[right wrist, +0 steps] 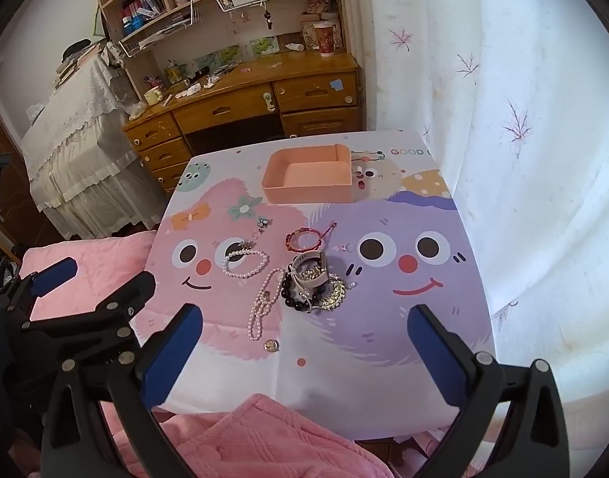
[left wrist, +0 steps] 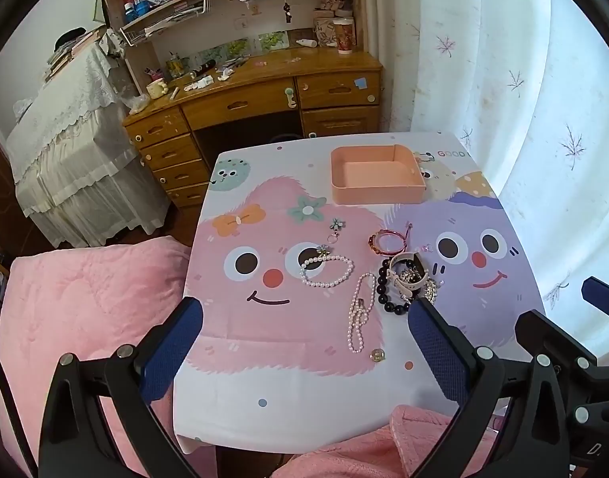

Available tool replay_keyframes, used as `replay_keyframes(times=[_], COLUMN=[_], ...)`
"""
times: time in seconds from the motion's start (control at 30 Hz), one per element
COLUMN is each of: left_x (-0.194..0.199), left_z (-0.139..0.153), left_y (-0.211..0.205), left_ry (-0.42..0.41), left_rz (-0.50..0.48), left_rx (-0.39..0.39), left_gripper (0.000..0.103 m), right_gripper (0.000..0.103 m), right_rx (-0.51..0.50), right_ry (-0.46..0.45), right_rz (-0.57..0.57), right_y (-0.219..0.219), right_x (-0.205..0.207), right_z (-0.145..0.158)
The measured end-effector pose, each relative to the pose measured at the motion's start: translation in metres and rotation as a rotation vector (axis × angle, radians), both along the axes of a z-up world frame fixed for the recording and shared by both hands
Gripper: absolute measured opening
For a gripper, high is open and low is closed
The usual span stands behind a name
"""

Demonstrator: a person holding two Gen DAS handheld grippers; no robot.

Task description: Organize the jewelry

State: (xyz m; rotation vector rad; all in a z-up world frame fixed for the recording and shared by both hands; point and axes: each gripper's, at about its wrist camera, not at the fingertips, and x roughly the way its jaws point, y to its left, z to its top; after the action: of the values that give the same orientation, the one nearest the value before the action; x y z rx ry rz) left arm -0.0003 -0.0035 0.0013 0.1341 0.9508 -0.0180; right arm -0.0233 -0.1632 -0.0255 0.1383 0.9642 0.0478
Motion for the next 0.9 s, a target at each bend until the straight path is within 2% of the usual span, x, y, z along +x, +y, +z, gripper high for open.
replay_keyframes(times=[0.9], left_x=[0.011], left_z=[0.000], left_y=[0.007], left_ry=[0.012], left_rz=[0.002], left_rx=[-0.008], left_gripper=[0.102], right_gripper=[0.103], right_rx=[-0.005], right_ry=[0.004], right_rz=[0.000], right_y=[0.000], right_x=[0.007], right_z=[0.001])
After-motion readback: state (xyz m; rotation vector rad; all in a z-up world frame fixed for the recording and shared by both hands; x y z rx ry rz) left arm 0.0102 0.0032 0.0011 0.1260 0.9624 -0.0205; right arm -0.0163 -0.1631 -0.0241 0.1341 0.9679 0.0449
